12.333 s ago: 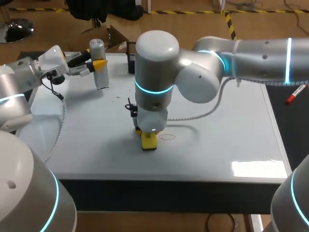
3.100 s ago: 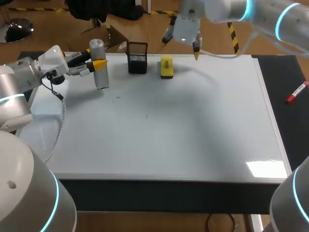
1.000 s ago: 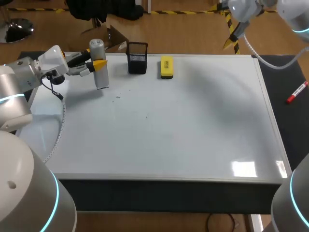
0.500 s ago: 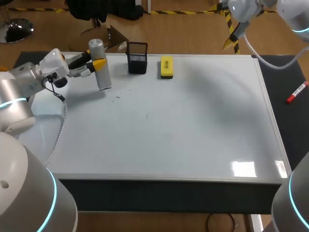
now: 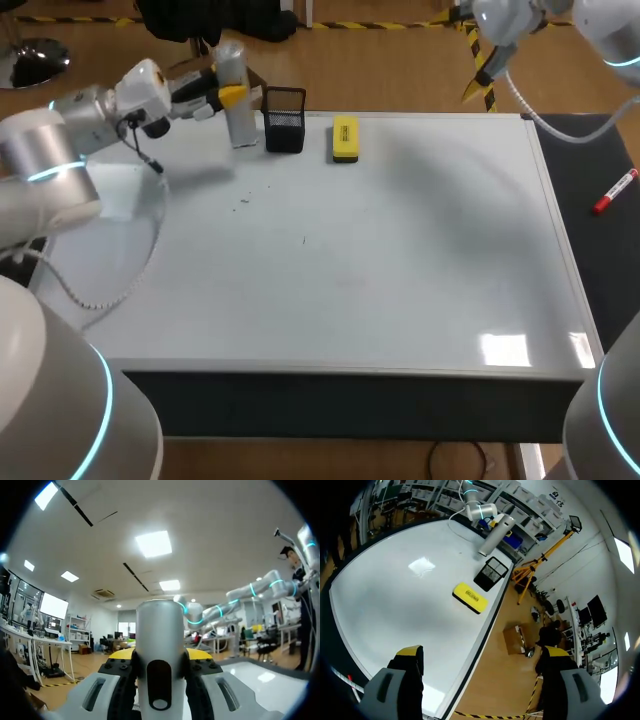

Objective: Pick up the inspection probe, press it on each red-marked spot on the whiteboard one by one, put down the probe, pick up the eraser, and wipe off all the red marks.

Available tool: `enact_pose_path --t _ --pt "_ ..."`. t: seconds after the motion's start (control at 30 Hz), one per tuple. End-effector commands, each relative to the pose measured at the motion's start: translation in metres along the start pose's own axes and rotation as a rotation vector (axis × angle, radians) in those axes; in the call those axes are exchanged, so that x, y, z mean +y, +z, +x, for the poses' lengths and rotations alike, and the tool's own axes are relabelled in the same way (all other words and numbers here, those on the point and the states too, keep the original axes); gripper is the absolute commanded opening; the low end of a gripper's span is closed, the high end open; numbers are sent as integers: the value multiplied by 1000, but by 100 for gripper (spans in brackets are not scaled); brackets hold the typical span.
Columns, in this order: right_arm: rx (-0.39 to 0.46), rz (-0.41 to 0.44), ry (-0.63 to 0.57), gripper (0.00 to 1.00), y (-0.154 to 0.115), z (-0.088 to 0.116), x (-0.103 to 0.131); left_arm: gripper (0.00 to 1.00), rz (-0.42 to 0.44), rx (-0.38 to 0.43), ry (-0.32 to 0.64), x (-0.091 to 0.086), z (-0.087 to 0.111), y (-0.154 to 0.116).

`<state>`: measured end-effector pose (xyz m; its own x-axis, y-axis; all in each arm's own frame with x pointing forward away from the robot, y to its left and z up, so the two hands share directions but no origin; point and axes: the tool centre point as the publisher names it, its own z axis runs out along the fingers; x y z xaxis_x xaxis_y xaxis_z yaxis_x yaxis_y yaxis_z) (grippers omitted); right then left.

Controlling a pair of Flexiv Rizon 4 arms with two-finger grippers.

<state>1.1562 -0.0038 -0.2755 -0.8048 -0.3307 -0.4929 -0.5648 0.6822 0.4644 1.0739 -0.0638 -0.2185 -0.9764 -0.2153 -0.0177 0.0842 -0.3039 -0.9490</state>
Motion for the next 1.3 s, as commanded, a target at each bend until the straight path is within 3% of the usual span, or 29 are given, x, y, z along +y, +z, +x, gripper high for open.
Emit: enact_pose_path --t 0.03,0.27,0.5,1.3 --pt "3 3 -1 100 -1 0 0 0 7 191 4 0 -33 17" --pt "3 3 -1 100 -1 0 0 0 34 252 45 -20 -53 36" --pt "3 3 -1 100 -1 0 0 0 49 280 59 -32 -56 46" --pt "3 3 -1 100 -1 0 0 0 94 406 -25 -25 -24 86"
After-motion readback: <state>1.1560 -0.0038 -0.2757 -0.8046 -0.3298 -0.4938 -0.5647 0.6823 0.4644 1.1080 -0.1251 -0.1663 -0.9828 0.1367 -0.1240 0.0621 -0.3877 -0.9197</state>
